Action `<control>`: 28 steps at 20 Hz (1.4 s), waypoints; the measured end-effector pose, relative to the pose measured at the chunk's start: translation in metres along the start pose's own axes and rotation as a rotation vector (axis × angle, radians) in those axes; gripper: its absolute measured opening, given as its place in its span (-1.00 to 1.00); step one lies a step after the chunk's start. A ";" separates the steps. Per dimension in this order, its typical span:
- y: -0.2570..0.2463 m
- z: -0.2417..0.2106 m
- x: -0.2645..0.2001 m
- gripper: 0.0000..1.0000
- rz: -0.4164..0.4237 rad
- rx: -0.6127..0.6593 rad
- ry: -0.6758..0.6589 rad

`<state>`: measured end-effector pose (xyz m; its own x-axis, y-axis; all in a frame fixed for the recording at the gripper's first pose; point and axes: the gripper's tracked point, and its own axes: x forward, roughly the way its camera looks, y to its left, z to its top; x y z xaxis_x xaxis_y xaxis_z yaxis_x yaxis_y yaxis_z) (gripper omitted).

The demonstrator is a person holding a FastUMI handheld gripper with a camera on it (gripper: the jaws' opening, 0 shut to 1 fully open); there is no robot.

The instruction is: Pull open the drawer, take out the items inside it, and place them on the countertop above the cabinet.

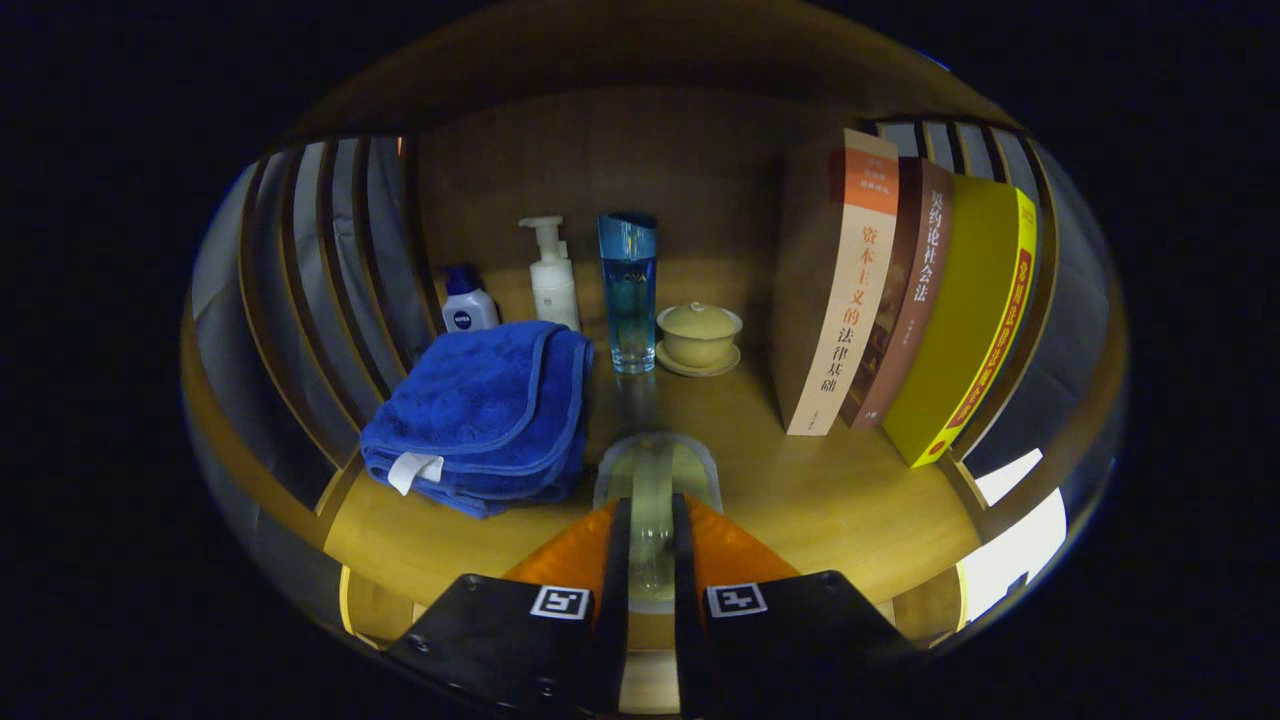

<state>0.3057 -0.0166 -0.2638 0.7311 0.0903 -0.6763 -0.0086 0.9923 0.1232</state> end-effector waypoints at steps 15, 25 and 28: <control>0.005 -0.009 -0.009 0.40 -0.006 -0.040 -0.007; -0.005 0.060 -0.111 0.95 -0.105 -0.086 -0.322; -0.011 0.074 -0.165 0.95 -0.152 -0.090 -0.436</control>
<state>0.2362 -0.0485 -0.0998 0.9470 -0.0812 -0.3109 0.0757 0.9967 -0.0297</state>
